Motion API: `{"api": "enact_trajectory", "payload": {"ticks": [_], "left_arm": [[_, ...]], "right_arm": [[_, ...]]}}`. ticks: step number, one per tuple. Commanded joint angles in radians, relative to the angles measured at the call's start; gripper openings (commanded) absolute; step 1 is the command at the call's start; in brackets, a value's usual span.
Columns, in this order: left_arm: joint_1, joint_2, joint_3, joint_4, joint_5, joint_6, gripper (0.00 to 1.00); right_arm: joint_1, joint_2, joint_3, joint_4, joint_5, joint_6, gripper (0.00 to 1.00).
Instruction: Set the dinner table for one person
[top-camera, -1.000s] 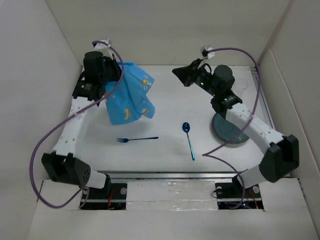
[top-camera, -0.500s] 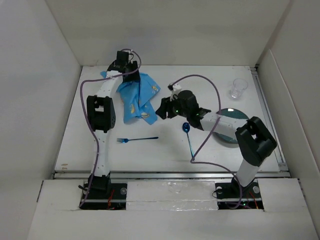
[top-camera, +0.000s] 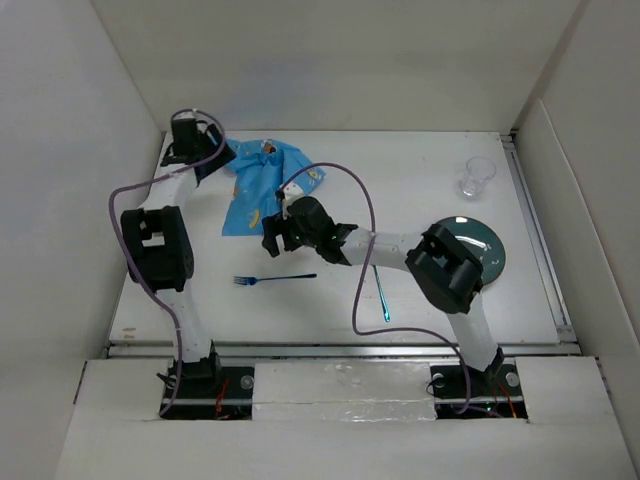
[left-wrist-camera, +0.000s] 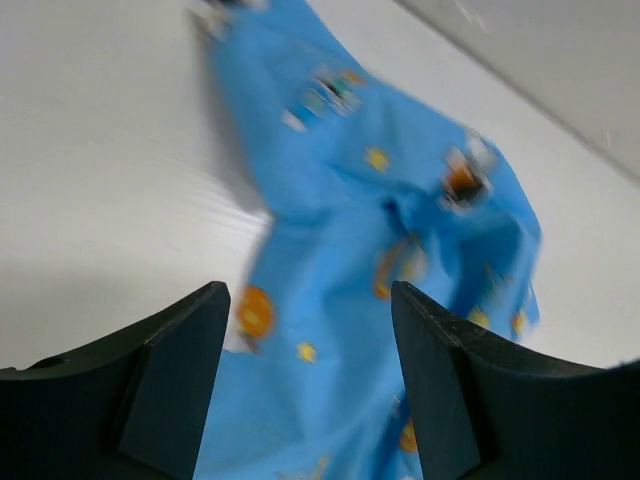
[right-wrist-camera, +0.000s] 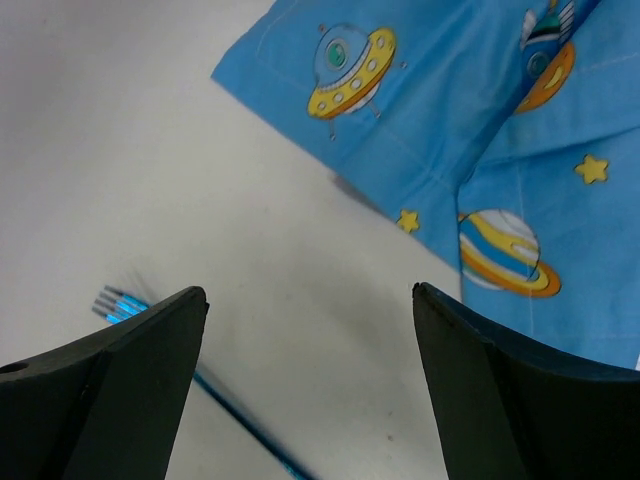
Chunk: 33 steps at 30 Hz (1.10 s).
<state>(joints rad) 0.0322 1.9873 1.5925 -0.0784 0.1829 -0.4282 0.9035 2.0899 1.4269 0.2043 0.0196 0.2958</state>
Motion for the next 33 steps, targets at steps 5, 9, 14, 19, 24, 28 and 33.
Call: {"api": "enact_trajectory", "payload": {"ticks": [5, 9, 14, 19, 24, 28, 33], "left_arm": [[0.092, 0.085, 0.024, 0.005, 0.006, -0.006, 0.57], [0.059, 0.108, -0.008, -0.038, -0.017, 0.029, 0.49], [0.021, 0.068, -0.094, -0.086, -0.023, 0.036, 0.50], [-0.020, 0.042, -0.157, -0.156, -0.048, 0.068, 0.46], [-0.081, -0.001, -0.287, -0.115, 0.064, 0.023, 0.01], [-0.225, -0.060, -0.371, -0.031, 0.151, -0.053, 0.00], [-0.382, -0.076, -0.315, 0.119, 0.213, -0.202, 0.00]], "right_arm": [[-0.015, 0.212, 0.420, -0.316, 0.213, -0.004, 0.88], [-0.015, 0.253, 0.455, -0.379, 0.282, -0.026, 0.83], [-0.025, 0.252, 0.452, -0.486, 0.361, -0.079, 0.80], [-0.046, 0.142, 0.250, -0.349, 0.341, -0.055, 0.70], [-0.074, -0.032, 0.066, -0.286, 0.319, -0.049, 0.23], [-0.092, -0.174, -0.115, -0.220, 0.327, -0.058, 0.04], [-0.129, -0.336, -0.267, -0.171, 0.306, -0.046, 0.19]]}}
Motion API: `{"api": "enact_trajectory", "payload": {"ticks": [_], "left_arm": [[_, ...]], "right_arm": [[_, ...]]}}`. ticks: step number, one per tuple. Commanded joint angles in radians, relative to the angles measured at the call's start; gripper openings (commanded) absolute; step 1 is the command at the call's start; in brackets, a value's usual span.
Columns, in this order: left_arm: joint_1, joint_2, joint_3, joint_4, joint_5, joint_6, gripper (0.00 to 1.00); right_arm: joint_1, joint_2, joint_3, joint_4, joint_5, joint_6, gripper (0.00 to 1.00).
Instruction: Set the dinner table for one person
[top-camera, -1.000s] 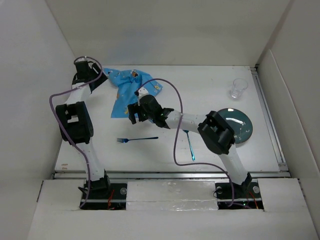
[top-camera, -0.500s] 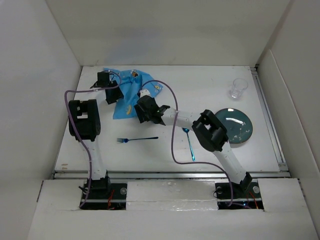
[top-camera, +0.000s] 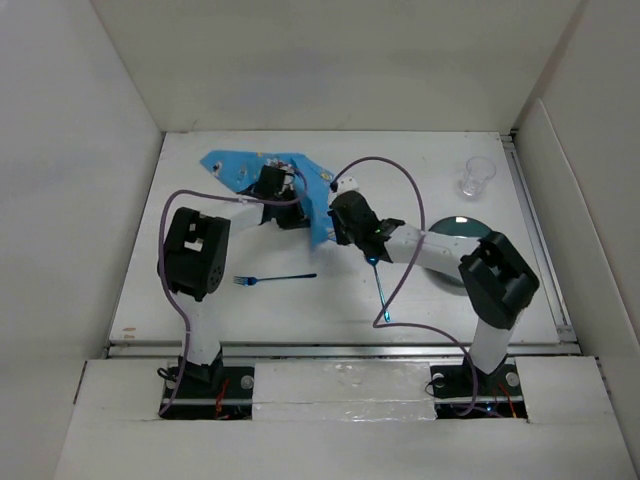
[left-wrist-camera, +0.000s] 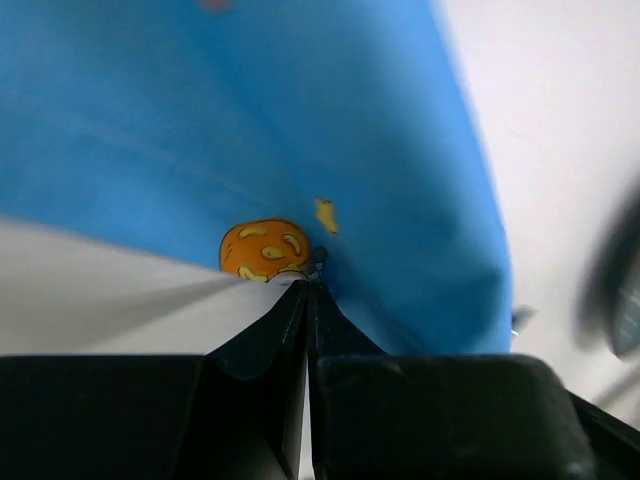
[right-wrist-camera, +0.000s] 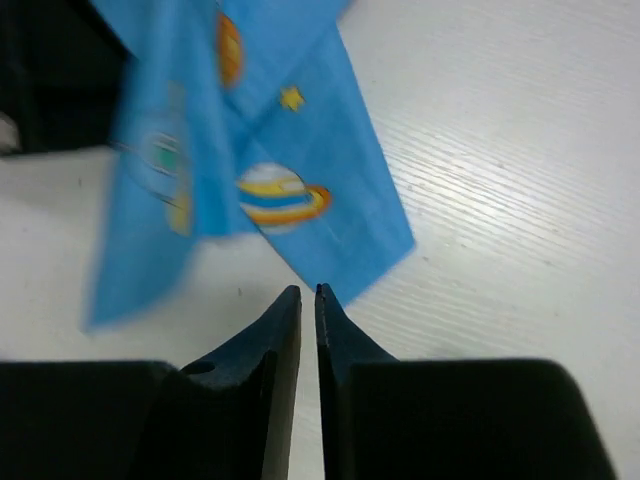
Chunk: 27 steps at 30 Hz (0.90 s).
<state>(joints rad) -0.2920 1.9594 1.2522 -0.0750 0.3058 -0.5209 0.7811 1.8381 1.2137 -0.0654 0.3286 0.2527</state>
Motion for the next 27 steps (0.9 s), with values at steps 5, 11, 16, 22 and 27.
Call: {"api": "enact_trajectory", "payload": {"ticks": [5, 11, 16, 22, 27], "left_arm": [[-0.165, -0.024, 0.177, 0.163, 0.098, -0.194, 0.00], [-0.084, -0.083, 0.216, 0.078, -0.029, -0.145, 0.37], [0.078, -0.301, -0.009, 0.178, -0.181, -0.162, 0.45], [0.305, -0.410, -0.241, 0.158, -0.399, -0.261, 0.26], [0.330, -0.332, -0.171, 0.105, -0.430, -0.217, 0.31]], "right_arm": [[-0.016, -0.229, -0.160, 0.119, 0.012, 0.010, 0.38], [-0.025, -0.290, -0.217, 0.139, -0.043, 0.011, 0.56], [-0.045, -0.304, -0.272, 0.197, -0.054, 0.036, 0.47], [-0.045, -0.456, -0.382, 0.237, -0.046, 0.075, 0.00], [-0.045, -0.554, -0.442, 0.225, -0.048, 0.074, 0.12]]}}
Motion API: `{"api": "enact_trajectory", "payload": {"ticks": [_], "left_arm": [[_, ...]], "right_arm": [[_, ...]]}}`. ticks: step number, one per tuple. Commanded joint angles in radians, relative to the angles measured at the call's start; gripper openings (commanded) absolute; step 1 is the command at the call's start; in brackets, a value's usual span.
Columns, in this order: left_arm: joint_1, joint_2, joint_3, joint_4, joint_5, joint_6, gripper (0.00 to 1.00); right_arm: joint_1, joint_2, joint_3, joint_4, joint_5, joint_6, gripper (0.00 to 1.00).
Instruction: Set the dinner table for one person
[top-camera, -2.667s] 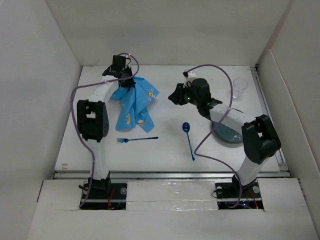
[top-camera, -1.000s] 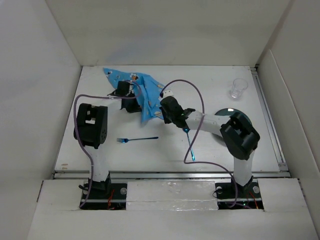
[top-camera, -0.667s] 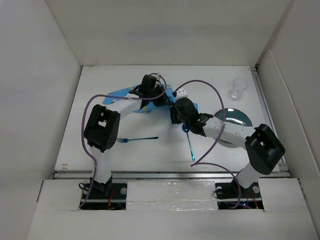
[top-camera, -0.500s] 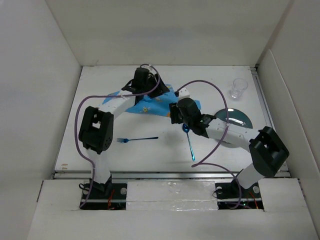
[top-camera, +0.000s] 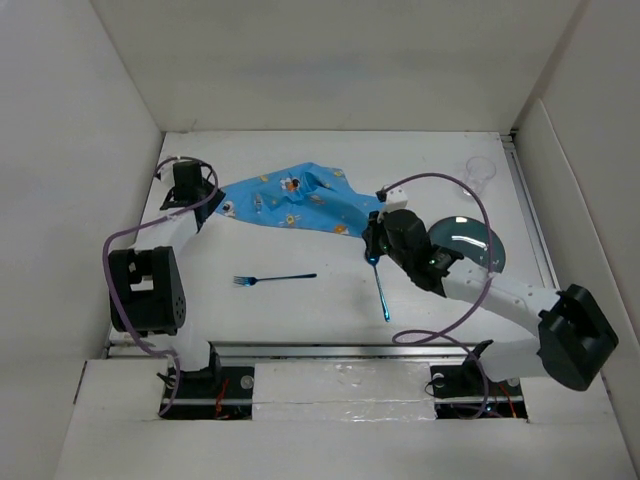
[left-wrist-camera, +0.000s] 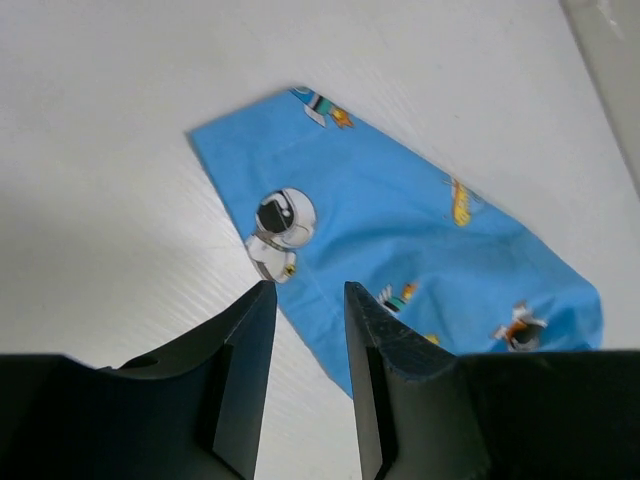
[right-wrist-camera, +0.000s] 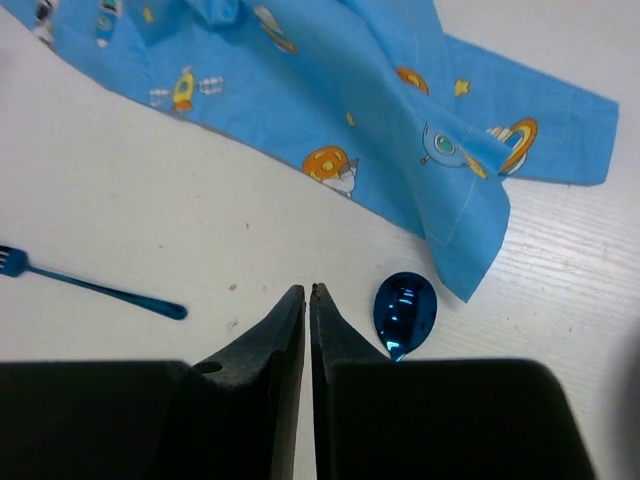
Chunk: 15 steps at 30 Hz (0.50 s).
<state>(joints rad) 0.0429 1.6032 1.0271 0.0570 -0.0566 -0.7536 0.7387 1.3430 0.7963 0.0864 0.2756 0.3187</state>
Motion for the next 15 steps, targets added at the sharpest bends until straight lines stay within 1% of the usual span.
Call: {"api": "enact_trajectory", "payload": {"ticks": [1, 2, 3, 4, 6, 7, 9, 11, 15], "left_arm": [[-0.005, 0.085, 0.089, -0.054, -0.095, 0.028, 0.31], [-0.005, 0.118, 0.159, -0.100, -0.120, 0.040, 0.32], [-0.005, 0.145, 0.192, -0.156, -0.147, 0.052, 0.32], [-0.005, 0.215, 0.252, -0.184, -0.228, 0.110, 0.34], [-0.005, 0.228, 0.263, -0.200, -0.253, 0.128, 0.35], [-0.005, 0.253, 0.277, -0.197, -0.294, 0.173, 0.35], [0.005, 0.277, 0.290, -0.200, -0.308, 0.212, 0.35], [0.005, 0.329, 0.340, -0.221, -0.316, 0.240, 0.36], [0.005, 0.389, 0.384, -0.246, -0.290, 0.249, 0.35]], "right_arm": [[0.007, -0.074, -0.034, 0.062, 0.014, 0.006, 0.15], [0.007, -0.108, -0.043, 0.058, 0.019, 0.008, 0.22], [0.007, -0.126, -0.066, 0.056, 0.022, 0.010, 0.26], [0.007, -0.161, -0.086, 0.049, 0.034, 0.011, 0.34], [0.007, -0.197, -0.095, 0.044, 0.037, 0.011, 0.40], [-0.002, -0.215, -0.118, 0.038, 0.042, 0.014, 0.46], [-0.002, -0.258, -0.143, 0.035, 0.046, 0.023, 0.48], [-0.013, -0.277, -0.181, 0.038, 0.053, 0.046, 0.49], [-0.022, -0.291, -0.232, 0.058, 0.045, 0.066, 0.49]]}}
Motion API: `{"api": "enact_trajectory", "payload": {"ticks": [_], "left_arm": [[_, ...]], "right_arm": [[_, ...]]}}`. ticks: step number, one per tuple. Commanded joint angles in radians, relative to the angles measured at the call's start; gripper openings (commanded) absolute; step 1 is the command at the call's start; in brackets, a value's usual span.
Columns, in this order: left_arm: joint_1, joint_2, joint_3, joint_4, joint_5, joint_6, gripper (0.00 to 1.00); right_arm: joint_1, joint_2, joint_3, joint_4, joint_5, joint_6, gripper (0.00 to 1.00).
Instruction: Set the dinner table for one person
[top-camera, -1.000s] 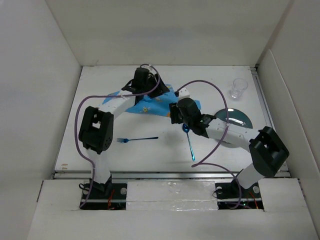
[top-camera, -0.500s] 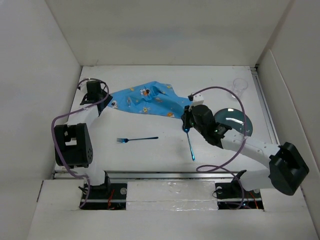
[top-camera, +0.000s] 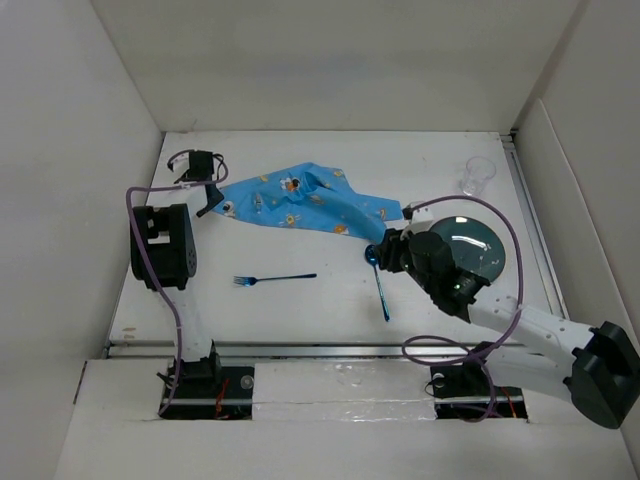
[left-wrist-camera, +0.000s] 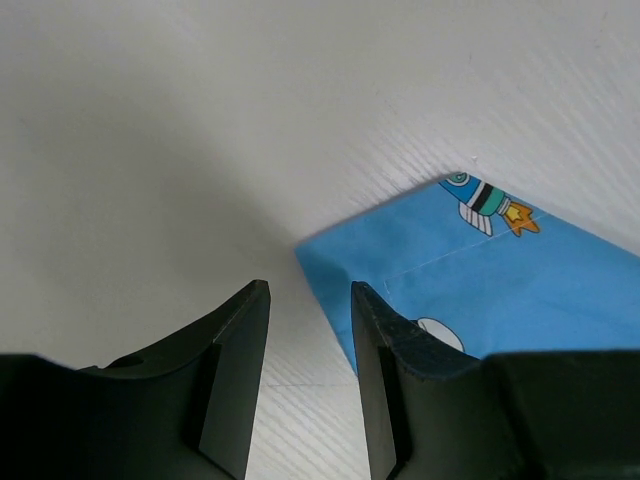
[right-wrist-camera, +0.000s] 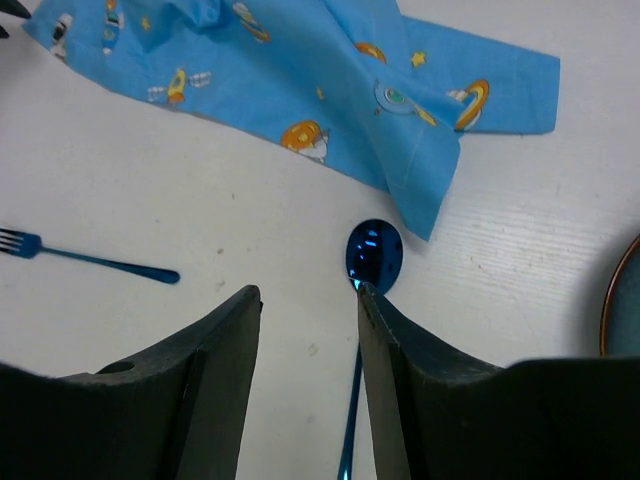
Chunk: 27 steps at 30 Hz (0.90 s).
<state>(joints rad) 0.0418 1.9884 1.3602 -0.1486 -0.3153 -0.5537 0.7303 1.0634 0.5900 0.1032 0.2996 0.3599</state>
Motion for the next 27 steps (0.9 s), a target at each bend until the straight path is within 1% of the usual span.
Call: {"api": "enact_trajectory", "payload": {"ticks": [1, 6, 7, 9, 10, 11, 14, 16, 18, 19, 20, 24, 25, 26, 27], "left_arm": [[0.006, 0.010, 0.047, -0.034, -0.022, 0.049, 0.35], [0.006, 0.059, 0.077, -0.054, -0.034, 0.067, 0.35], [0.006, 0.081, 0.088, -0.057, -0.031, 0.075, 0.34], [0.006, 0.093, 0.088, -0.054, -0.027, 0.084, 0.32], [0.006, 0.101, 0.083, -0.048, -0.028, 0.092, 0.32], [0.006, 0.102, 0.086, -0.048, -0.031, 0.094, 0.32], [0.006, 0.108, 0.096, -0.035, -0.019, 0.106, 0.28], [0.006, 0.118, 0.108, -0.037, -0.004, 0.116, 0.19], [0.006, 0.121, 0.111, -0.034, 0.011, 0.124, 0.14], [0.006, 0.122, 0.114, -0.032, 0.016, 0.127, 0.06], [0.006, 0.124, 0.114, -0.031, 0.016, 0.130, 0.01], [0.006, 0.127, 0.120, -0.031, 0.024, 0.144, 0.00], [0.006, 0.124, 0.113, -0.023, 0.025, 0.149, 0.00], [0.006, 0.124, 0.112, -0.023, 0.025, 0.152, 0.00], [0.006, 0.122, 0.111, -0.020, 0.025, 0.152, 0.00]], "right_arm": [[-0.014, -0.006, -0.030, 0.038, 0.019, 0.033, 0.49], [-0.023, 0.030, -0.050, 0.059, 0.019, 0.062, 0.50], [-0.023, 0.041, -0.048, 0.055, 0.022, 0.073, 0.57], [-0.032, 0.072, -0.056, 0.065, 0.022, 0.082, 0.63], [-0.058, 0.085, -0.056, 0.075, 0.010, 0.089, 0.68], [-0.058, 0.114, -0.055, 0.082, 0.004, 0.093, 0.70], [-0.086, 0.177, -0.049, 0.133, -0.025, 0.099, 0.71], [-0.115, 0.243, -0.030, 0.165, -0.045, 0.103, 0.71], [-0.126, 0.298, -0.013, 0.176, -0.063, 0.106, 0.71], [-0.126, 0.316, 0.000, 0.197, -0.079, 0.117, 0.70], [-0.138, 0.332, 0.007, 0.208, -0.088, 0.119, 0.70], [-0.172, 0.426, 0.050, 0.266, -0.105, 0.136, 0.70], [-0.181, 0.469, 0.071, 0.285, -0.135, 0.129, 0.69], [-0.181, 0.469, 0.071, 0.285, -0.136, 0.129, 0.69], [-0.181, 0.478, 0.071, 0.323, -0.148, 0.126, 0.69]]}}
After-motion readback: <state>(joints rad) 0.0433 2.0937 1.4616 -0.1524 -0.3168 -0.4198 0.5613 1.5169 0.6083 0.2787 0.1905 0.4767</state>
